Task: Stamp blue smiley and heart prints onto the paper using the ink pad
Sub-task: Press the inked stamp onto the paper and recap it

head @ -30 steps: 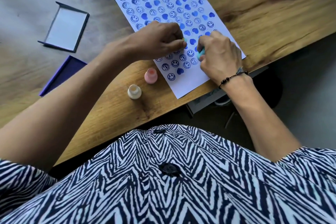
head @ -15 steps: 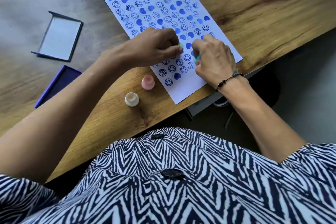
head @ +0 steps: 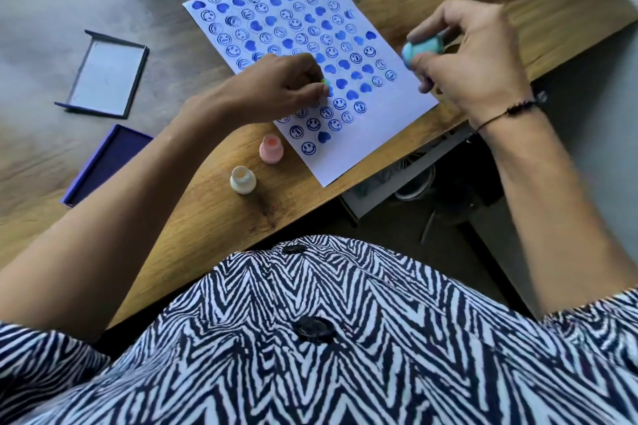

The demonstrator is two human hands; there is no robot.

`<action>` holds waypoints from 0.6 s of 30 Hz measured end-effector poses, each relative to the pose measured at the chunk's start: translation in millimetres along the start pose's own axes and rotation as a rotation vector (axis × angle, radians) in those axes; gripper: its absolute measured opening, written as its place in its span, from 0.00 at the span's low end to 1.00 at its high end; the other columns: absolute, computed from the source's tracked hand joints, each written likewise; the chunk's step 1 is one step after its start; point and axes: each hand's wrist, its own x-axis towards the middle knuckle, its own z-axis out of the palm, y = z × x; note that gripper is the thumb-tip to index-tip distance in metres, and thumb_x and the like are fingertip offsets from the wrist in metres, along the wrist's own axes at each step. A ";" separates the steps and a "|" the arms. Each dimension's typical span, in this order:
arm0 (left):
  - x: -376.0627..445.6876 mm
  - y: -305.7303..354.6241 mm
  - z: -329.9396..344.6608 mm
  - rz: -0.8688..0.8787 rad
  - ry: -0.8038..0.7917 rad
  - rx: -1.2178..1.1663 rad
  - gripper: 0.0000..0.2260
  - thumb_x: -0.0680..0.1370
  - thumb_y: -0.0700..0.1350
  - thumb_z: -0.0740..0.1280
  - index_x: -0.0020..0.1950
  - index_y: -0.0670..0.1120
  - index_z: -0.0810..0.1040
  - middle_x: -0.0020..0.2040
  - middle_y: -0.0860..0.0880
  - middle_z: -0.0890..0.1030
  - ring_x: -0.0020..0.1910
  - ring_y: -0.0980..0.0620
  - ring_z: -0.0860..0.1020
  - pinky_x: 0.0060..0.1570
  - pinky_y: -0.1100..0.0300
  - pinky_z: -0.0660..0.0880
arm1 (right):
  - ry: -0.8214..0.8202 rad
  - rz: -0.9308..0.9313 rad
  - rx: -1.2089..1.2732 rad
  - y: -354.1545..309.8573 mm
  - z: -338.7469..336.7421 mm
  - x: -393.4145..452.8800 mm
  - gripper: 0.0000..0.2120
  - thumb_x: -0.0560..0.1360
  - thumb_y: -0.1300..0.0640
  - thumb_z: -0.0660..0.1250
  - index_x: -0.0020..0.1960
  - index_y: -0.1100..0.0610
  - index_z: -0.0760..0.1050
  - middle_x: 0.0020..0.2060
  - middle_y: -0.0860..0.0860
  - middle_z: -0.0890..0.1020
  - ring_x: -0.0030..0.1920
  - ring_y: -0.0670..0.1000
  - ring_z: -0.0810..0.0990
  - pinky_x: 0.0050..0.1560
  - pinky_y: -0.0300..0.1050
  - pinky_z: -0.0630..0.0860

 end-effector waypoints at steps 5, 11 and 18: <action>-1.4 -1.9 -2.5 -0.060 -0.030 -0.102 0.12 0.76 0.52 0.61 0.56 0.47 0.73 0.54 0.49 0.80 0.51 0.51 0.77 0.46 0.59 0.73 | -0.045 0.039 0.071 -6.5 10.2 -3.3 0.14 0.65 0.65 0.70 0.33 0.47 0.74 0.31 0.46 0.76 0.22 0.41 0.77 0.20 0.29 0.67; -6.4 -2.4 -1.1 -0.128 -0.046 -0.320 0.10 0.76 0.50 0.64 0.54 0.47 0.73 0.56 0.44 0.81 0.58 0.47 0.77 0.61 0.46 0.73 | -0.108 0.043 0.113 -10.3 22.8 -1.8 0.09 0.66 0.66 0.69 0.40 0.53 0.77 0.36 0.55 0.79 0.22 0.42 0.76 0.23 0.31 0.69; -19.5 -2.1 -5.3 -0.137 0.028 -0.553 0.10 0.75 0.45 0.65 0.53 0.43 0.73 0.56 0.35 0.79 0.51 0.47 0.77 0.57 0.48 0.73 | -0.166 0.033 0.144 -15.9 33.9 4.0 0.11 0.67 0.67 0.69 0.38 0.50 0.75 0.35 0.54 0.79 0.26 0.47 0.77 0.23 0.31 0.69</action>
